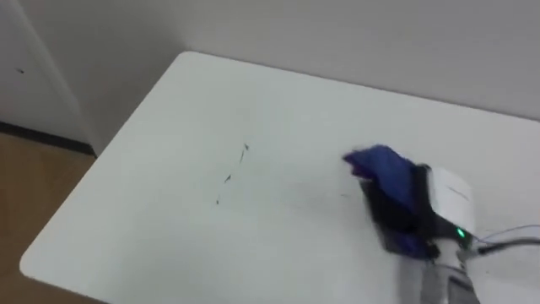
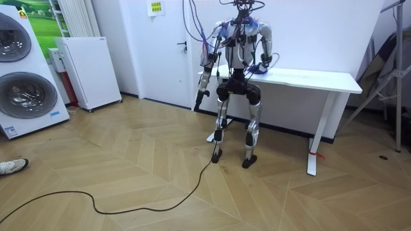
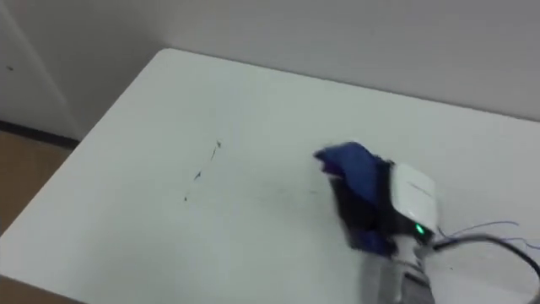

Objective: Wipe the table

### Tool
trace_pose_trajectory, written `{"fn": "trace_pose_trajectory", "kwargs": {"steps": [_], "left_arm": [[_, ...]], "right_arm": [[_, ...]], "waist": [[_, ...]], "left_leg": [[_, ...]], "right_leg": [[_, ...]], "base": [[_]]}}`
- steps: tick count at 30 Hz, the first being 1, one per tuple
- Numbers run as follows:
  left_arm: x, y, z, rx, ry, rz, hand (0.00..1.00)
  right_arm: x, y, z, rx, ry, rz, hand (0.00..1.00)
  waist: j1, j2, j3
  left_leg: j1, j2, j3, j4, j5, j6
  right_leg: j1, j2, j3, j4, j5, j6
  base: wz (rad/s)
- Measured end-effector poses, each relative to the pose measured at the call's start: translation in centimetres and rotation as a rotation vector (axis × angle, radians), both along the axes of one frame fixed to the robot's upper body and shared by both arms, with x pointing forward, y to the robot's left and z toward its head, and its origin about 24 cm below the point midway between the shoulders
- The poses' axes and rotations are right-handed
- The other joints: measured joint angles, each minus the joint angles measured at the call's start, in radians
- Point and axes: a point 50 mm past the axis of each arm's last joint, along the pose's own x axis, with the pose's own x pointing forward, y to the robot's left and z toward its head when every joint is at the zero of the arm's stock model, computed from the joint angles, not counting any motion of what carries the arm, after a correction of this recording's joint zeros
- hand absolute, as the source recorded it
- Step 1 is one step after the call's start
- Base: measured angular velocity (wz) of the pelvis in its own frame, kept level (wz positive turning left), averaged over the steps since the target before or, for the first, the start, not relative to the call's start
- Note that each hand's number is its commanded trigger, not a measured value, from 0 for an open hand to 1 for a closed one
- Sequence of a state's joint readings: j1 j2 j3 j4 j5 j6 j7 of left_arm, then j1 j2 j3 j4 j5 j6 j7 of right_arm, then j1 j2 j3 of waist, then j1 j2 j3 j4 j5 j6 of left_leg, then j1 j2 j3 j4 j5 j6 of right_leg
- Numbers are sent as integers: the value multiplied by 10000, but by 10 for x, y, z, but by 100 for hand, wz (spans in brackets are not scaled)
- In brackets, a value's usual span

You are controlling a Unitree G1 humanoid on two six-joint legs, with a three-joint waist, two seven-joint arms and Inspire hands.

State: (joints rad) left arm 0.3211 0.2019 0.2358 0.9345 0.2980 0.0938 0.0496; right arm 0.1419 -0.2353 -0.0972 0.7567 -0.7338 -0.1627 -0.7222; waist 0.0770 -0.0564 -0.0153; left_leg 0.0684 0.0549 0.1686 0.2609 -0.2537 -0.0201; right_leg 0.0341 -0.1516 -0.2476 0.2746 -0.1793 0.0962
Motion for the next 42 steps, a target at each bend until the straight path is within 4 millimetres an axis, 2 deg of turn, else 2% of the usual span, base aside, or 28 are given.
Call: {"fn": "trace_pose_trajectory", "kwargs": {"steps": [1, 2, 3, 5, 8, 10, 11, 13, 14, 16, 18, 19, 21, 22, 23, 25, 26, 27, 30, 31, 32, 33, 34, 36, 37, 39, 41, 42], "left_arm": [[2, 1, 1, 39, -116, -48, 0], [3, 2, 2, 67, -180, -66, 0], [3, 3, 3, 113, -237, -67, 0], [0, 6, 4, 195, -211, -4, 0], [6, 1, 2, 56, -347, -108, 0], [15, -8, -1, -180, -375, -561, 0], [13, -10, -3, -245, -259, -643, 0], [23, -19, -7, -480, -130, -1159, 0], [26, -22, -8, -549, -123, -1355, 0], [39, -36, -11, -947, -410, -1607, 0], [45, -44, -13, -1183, -494, -1768, 0], [45, -46, -13, -1269, -470, -1781, 0], [36, -43, -13, -1231, -270, -1626, 0], [26, -41, -13, -1212, -43, -1419, 0], [20, -41, -13, -1226, 104, -1340, 0], [1, -38, -13, -1340, 571, -1069, 0], [-3, -37, -13, -1343, 623, -958, 0], [-10, -34, -12, -1339, 734, -666, 0], [-23, -22, -9, -1004, 856, -31, 0], [-22, -18, -7, -826, 725, 57, 0], [-22, -15, -6, -722, 623, 118, 0], [-21, -11, -4, -517, 427, 323, 0], [-21, -7, -3, -387, 343, 473, 0], [-19, -1, -1, -218, 220, 496, 0], [-15, 0, 0, -170, 78, 463, 0], [-13, -2, 0, -153, 102, 129, 0], [-6, -6, -1, -246, 33, -159, 0], [-4, -11, -3, -341, 70, -360, 0]], "right_arm": [[-18, -17, 0, -185, 121, -861, 100], [-26, -23, 0, -268, 184, -1165, 100], [-38, -34, 1, -465, 316, -1607, 100], [-44, -43, 3, -539, 413, -1979, 100], [-30, -41, 5, -459, 338, -2069, 100], [-3, -29, 9, -321, 299, -1622, 100], [6, -23, 11, -272, 296, -1343, 100], [53, 20, 21, -105, 259, 705, 100], [65, 34, 25, -106, 224, 1408, 100], [110, 94, 47, 35, -262, 4105, 100], [133, 131, 64, 70, -593, 5641, 100], [144, 146, 76, 73, -849, 6336, 100], [151, 151, 85, 69, -1159, 6708, 100], [150, 147, 84, 32, -1092, 6625, 100], [148, 143, 81, -44, -956, 6578, 100], [128, 120, 57, -200, -13, 6118, 100], [118, 113, 49, 113, -32, 5815, 100], [103, 102, 40, 306, -246, 5356, 100], [65, 72, 19, 511, -474, 3994, 100], [48, 56, 14, 444, -489, 3247, 100], [39, 49, 11, 423, -503, 2829, 100], [19, 33, 7, 268, -438, 1997, 100], [4, 16, 4, -20, -328, 1335, 100], [-13, -6, 1, -291, -87, 255, 100], [-20, -17, 0, -437, 82, -218, 100], [-25, -25, 1, -668, 324, -467, 100], [-22, -24, 0, -639, 417, -652, 100], [-11, -20, 1, -635, 367, -648, 100]], "waist": [[-98, 32, -19], [-142, 45, -26], [-179, 98, -51], [-171, 134, -55], [-127, 205, -40], [269, 329, -4], [367, 365, 13], [722, 459, 97], [799, 484, 123], [1238, 632, 252], [1421, 639, 296], [1698, 670, 309], [1777, 639, 291], [1765, 576, 255], [1762, 559, 262], [1710, 462, 243], [1674, 451, 249], [1423, 423, 241], [957, 362, 217], [762, 328, 179], [650, 293, 160], [476, 214, 82], [306, 212, 48], [146, 225, 14], [112, 254, 1], [77, 310, -13], [152, 390, -26], [247, 531, -11]], "left_leg": [[-7, -14, -1, 100, -122, 70], [-7, -23, 9, 108, -146, 101], [1, -3, 104, 117, -157, 125], [63, 4, 142, 66, -180, 162], [134, 24, 108, 7, -209, 189], [229, 33, 0, -73, -209, 191], [227, 32, -145, -91, -210, 191], [94, 23, -646, -126, -211, 186], [28, 24, -727, -124, -203, 171], [-278, 21, -1189, -64, -156, 72], [-441, 17, -1494, -126, 0, 32], [-475, 4, -1646, -290, 144, 0], [-528, 0, -1867, -432, 277, -68], [-451, 0, -1859, -466, 340, -68], [-398, -4, -1855, -495, 361, -67], [-353, -6, -1837, -498, 364, -64], [-333, -9, -1818, -504, 363, -63], [-229, -44, -1802, -530, 365, -62], [349, -198, -1482, -762, 368, -55], [459, -227, -1298, -775, 367, -53], [482, -258, -1274, -777, 367, -53], [519, -318, -1186, -777, 365, -50], [558, -331, -1120, -765, 336, -2], [670, -314, -977, -732, 230, 172], [720, -305, -861, -731, 158, 269], [750, -306, -831, -687, 91, 314], [758, -289, -845, -470, -35, 348], [756, -258, -851, -222, -164, 386]], "right_leg": [[119, 32, 9, -180, 104, 55], [167, 63, 10, -232, 152, 54], [160, 166, -61, -270, 255, -12], [158, 242, -175, -394, 376, -73], [155, 348, -191, -584, 592, -126], [-30, 502, -70, -594, 738, -264], [-84, 548, -42, -596, 789, -321], [-357, 746, -63, -590, 950, -525], [-427, 782, -78, -584, 974, -562], [-670, 901, -213, -577, 1004, -688], [-727, 904, -336, -563, 915, -795], [-757, 903, -353, -575, 857, -806], [-586, 893, -566, -767, 796, -779], [-425, 868, -592, -887, 732, -701], [-353, 854, -592, -899, 706, -674], [-255, 827, -572, -910, 674, -621], [-210, 823, -557, -931, 672, -618], [10, 793, -556, -1051, 668, -612], [646, 629, -524, -1277, 495, -337], [788, 584, -552, -1300, 484, -320], [856, 557, -571, -1334, 473, -302], [951, 501, -528, -1407, 449, -263], [1028, 478, -514, -1374, 452, -252], [1112, 483, -495, -1336, 433, -220], [1092, 487, -385, -1280, 424, -204], [1043, 468, -292, -1059, 431, -193], [910, 465, -313, -782, 431, -196], [778, 465, -316, -490, 427, -205]], "base": [[-4], [-14], [-28], [-36], [-32], [-62], [-72], [-45], [-20], [7], [47], [52], [68], [75], [59], [38], [35], [31], [14], [5], [9], [3], [0], [-12], [-23], [-30], [-41], [-67]]}}
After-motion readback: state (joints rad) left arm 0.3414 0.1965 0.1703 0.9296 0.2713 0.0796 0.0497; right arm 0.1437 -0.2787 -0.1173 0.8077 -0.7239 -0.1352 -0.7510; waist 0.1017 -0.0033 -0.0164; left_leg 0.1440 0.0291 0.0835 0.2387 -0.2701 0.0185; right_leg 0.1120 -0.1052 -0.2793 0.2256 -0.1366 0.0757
